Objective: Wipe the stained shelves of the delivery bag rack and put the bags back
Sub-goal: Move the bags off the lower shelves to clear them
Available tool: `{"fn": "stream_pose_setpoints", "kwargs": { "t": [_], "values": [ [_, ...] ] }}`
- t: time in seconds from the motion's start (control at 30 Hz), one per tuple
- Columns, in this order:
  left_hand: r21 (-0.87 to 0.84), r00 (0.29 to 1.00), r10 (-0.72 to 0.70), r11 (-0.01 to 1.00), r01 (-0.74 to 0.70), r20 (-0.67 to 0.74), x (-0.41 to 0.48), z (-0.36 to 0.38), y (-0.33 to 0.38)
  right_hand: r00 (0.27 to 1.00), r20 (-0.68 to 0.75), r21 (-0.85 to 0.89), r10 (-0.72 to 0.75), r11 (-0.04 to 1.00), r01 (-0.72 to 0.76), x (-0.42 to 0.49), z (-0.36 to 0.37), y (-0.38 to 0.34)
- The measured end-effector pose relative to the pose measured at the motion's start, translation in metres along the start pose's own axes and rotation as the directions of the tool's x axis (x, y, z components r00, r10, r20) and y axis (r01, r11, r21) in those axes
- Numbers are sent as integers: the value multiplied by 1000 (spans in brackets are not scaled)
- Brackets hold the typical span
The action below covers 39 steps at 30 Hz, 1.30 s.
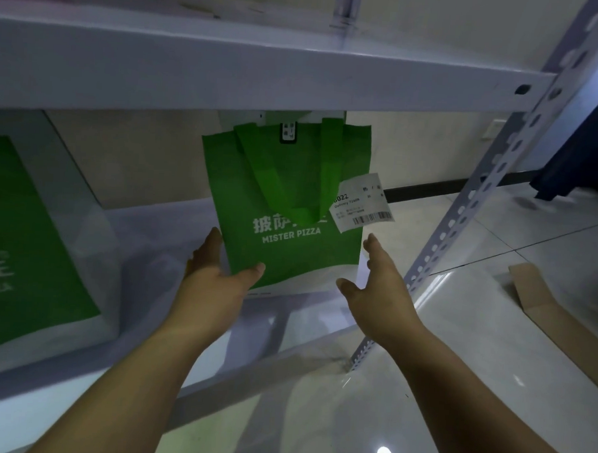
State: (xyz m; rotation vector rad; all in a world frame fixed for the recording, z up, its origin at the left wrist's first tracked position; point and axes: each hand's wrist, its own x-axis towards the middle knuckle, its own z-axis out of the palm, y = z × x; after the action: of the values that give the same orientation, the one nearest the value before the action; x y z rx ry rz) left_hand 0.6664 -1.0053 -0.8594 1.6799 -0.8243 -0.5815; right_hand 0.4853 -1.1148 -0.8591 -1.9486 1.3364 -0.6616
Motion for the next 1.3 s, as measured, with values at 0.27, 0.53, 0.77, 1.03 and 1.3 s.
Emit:
{"fn": "stream_pose_setpoints", "kwargs": {
  "t": [0.27,0.53,0.77,1.03,1.3],
  "values": [
    [-85,1000,5,996,-8,-28,-23,-2,15,989,-132,68,-67,995,76,-28,-16,-3],
    [55,997,62,997,-60,-38,-87,-22,46,967,-102,105,-232,965,242,-69,-48,-23],
    [186,981,185,967,-172,-55,-147,-68,102,925,-18,107,-380,919,379,-105,-77,-68],
    [294,930,366,885,-360,38,-153,-125,176,842,22,22,-539,842,539,-110,-109,-152],
    [353,924,354,854,-382,143,-117,-167,259,866,50,27,-498,867,497,-102,-143,-247]
  ]
}}
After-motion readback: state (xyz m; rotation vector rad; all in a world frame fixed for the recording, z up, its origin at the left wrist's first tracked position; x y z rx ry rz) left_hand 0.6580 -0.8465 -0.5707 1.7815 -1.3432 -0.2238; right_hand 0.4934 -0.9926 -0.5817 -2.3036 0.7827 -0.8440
